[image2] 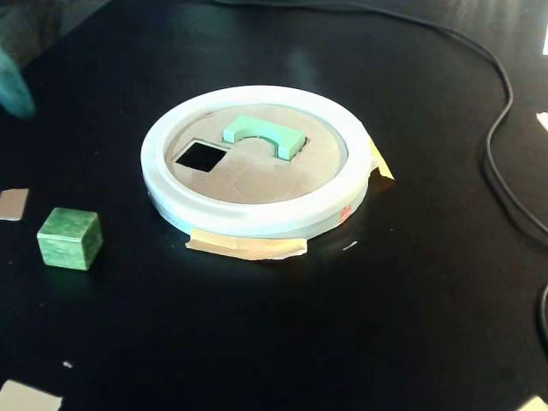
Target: Pick up the U shape block and drop it in corresponding U shaped hole
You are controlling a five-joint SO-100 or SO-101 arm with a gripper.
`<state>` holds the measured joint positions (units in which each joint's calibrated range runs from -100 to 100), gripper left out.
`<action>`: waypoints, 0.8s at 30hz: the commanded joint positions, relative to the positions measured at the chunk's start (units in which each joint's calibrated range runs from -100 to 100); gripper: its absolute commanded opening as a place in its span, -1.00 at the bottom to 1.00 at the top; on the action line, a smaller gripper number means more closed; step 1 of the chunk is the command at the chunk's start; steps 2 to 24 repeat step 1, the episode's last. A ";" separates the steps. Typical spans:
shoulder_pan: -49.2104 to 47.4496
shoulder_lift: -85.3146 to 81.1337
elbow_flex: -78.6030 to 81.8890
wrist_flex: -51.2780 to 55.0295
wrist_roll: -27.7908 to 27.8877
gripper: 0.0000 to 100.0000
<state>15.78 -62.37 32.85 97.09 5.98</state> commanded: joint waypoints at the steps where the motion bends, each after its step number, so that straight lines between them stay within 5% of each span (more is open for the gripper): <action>1: 0.94 -18.01 11.96 -4.42 0.24 0.50; 24: 0.94 -18.01 11.96 -4.42 0.24 0.50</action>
